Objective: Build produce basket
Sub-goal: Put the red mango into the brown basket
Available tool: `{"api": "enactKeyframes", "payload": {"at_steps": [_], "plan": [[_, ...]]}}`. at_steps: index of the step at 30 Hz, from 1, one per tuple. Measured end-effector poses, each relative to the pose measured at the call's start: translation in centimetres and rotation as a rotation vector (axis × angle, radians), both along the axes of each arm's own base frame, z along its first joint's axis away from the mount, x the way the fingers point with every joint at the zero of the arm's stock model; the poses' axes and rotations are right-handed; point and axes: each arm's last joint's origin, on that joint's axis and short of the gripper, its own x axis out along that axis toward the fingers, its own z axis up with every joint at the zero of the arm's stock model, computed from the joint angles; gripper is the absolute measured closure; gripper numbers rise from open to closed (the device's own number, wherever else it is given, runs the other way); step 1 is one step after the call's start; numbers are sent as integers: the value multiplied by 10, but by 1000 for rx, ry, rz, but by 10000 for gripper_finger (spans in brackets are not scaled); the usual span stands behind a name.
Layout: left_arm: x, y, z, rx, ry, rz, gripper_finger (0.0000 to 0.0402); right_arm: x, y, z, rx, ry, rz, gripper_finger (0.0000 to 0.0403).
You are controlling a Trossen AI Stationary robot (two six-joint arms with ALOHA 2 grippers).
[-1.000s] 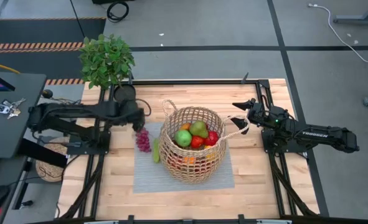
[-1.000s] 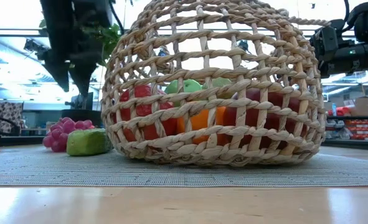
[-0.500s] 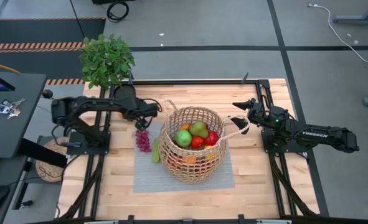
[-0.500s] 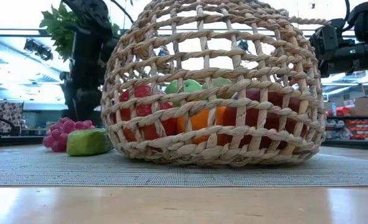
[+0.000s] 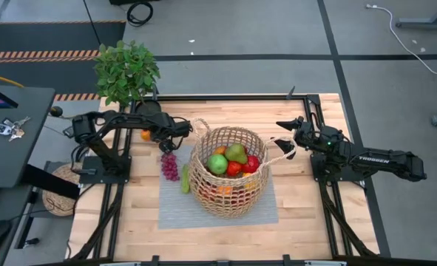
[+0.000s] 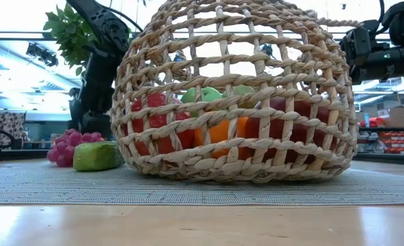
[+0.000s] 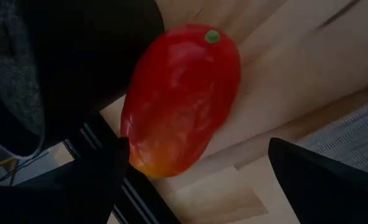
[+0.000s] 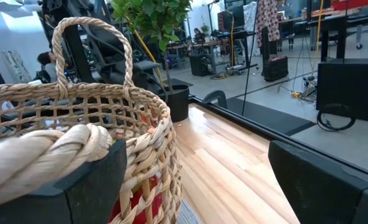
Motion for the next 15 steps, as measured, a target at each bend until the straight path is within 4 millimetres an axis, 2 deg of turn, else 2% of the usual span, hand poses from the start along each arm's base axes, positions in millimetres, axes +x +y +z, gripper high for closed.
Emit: {"api": "enactKeyframes", "payload": {"at_steps": [9,15], "plan": [[-1,11,-16,4,58,72,13,0,0,1,-2,-6,0,9],[-2,13,-18,-2,70,82,13,0,0,1,-2,-7,0,9]]}}
